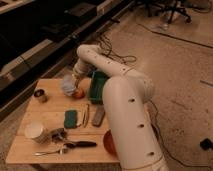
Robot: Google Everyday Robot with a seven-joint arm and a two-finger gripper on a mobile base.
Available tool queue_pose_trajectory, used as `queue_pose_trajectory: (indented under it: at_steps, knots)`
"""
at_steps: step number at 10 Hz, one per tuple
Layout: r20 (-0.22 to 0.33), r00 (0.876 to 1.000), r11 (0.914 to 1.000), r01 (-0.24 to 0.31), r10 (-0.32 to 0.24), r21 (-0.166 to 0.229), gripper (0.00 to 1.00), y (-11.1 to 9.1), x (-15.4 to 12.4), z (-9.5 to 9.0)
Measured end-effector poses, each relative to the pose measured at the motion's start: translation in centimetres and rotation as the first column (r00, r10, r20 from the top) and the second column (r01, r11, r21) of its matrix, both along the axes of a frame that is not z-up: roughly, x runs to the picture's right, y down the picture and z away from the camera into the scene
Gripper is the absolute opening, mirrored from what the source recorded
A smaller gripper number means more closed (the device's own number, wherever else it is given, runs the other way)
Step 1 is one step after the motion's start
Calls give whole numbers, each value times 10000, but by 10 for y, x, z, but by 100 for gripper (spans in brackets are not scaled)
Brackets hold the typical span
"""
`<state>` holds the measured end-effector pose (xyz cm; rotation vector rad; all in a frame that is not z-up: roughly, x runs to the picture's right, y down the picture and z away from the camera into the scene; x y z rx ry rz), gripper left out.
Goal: Place towel in plastic cup
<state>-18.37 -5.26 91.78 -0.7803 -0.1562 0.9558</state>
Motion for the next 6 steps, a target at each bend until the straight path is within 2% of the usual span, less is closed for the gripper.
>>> queue_pose_trajectory:
  at_steps: [3, 6]
  knots:
    - [218, 9994, 9997, -260, 259, 25, 0, 0, 8, -5]
    - [812, 9959, 9992, -394, 391, 21, 0, -2, 6, -9]
